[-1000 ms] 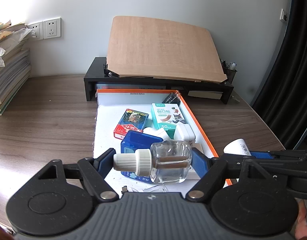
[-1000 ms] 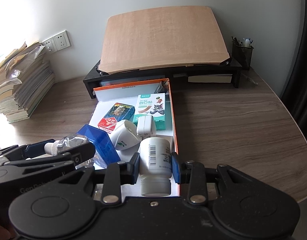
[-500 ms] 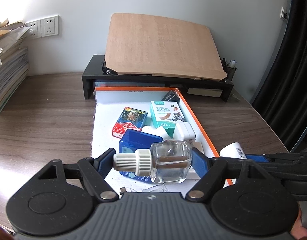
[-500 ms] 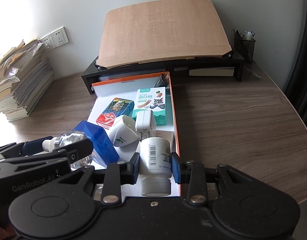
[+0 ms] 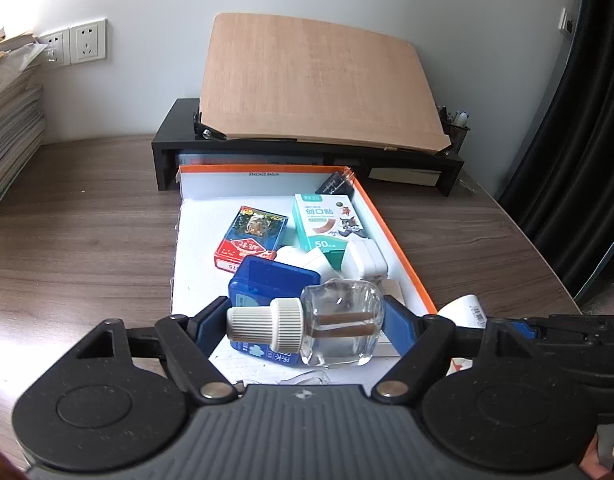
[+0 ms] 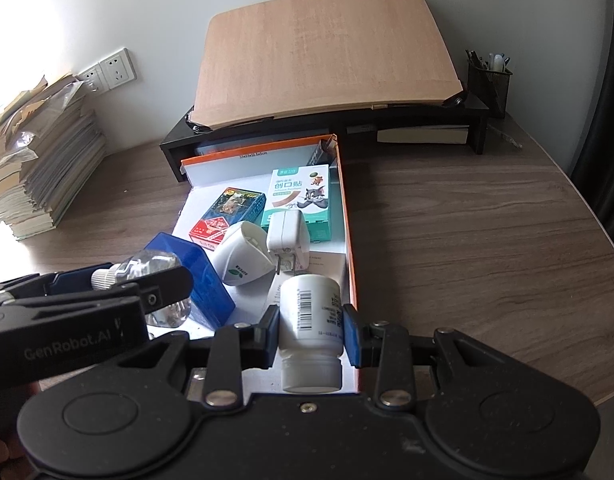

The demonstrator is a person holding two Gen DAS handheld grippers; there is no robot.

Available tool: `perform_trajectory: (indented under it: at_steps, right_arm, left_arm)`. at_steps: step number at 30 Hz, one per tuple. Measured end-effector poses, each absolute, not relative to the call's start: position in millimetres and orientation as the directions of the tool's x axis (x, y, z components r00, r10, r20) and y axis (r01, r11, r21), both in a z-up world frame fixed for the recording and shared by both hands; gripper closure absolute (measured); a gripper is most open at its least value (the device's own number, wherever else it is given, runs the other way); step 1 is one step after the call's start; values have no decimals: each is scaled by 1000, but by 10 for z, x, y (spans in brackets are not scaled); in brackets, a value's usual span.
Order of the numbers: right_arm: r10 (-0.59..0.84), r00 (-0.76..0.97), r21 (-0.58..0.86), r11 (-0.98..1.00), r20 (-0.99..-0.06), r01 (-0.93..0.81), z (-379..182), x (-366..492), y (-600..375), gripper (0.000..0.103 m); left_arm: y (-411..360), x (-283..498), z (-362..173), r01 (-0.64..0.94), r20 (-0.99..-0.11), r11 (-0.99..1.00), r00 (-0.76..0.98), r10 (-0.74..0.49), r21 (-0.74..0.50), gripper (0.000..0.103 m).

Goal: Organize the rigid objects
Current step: 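Hold the refill bottle with left tool over the box while right tool holds the pill bottle beside it, then lower the pill bottle into the box and open right tool while left tool releases the refill bottle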

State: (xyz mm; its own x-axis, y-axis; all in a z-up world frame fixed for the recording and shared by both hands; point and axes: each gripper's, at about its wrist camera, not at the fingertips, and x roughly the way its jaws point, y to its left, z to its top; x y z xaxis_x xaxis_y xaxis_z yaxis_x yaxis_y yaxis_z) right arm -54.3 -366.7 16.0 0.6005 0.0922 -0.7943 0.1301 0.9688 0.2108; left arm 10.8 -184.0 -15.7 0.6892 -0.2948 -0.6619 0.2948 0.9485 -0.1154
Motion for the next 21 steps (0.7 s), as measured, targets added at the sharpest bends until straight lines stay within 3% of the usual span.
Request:
perform_trajectory:
  at_steps: [12,14,21]
  right_arm:
    - [127,581,239,963,-804,121,94,-495,-3651,62]
    - [124,583,235,965,-803,118,89,-486,-3645,52]
    - [87,613,229,961,-785,157,159,-538,-3757,51]
  left_arm:
    - [-1826,172,-183,319,-675,940,669,-311,-116,22]
    - [-1811,179,-186,314,-676,942,670,-306,-115,22]
    - [-1830,167,-182,323,-674,941,673,-306,-105,22]
